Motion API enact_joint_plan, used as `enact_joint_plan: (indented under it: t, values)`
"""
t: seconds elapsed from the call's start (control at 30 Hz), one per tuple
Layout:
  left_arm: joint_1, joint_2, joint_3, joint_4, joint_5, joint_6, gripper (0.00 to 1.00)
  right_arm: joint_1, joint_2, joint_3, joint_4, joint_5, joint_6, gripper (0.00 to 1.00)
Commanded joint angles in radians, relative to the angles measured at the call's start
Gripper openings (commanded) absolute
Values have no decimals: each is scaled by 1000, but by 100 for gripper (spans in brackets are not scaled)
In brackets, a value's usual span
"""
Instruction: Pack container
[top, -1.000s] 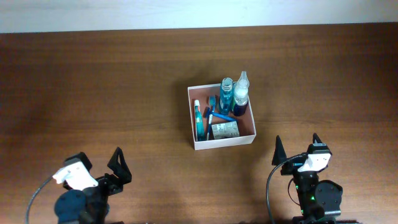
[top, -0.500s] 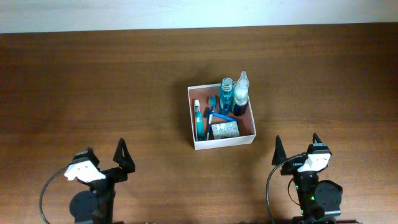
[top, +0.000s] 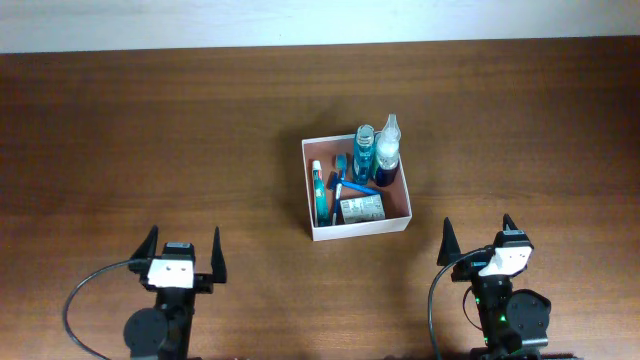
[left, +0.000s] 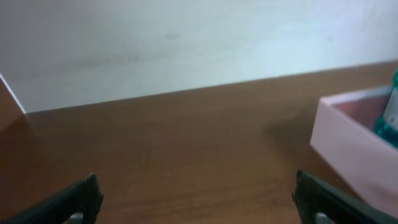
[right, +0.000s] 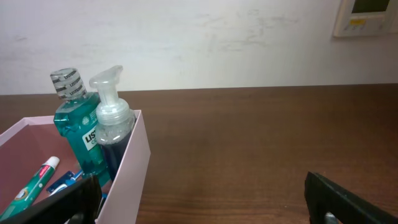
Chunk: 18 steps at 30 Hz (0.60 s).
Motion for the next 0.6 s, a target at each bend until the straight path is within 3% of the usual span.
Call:
enact_joint_plan:
  t: [0.0,0.17,0.57]
  values:
    - [-5,-10,-38,16,-21,59,100,8,-8,-5,-5,-9,-7,99]
    - [-5,-10,-40,17,-103,59,99,8,-8,-5,-5,-9,-7,99]
    - [-5,-10,-41,18,-98,59,99,8,-8,-5,-5,-9,-7,99]
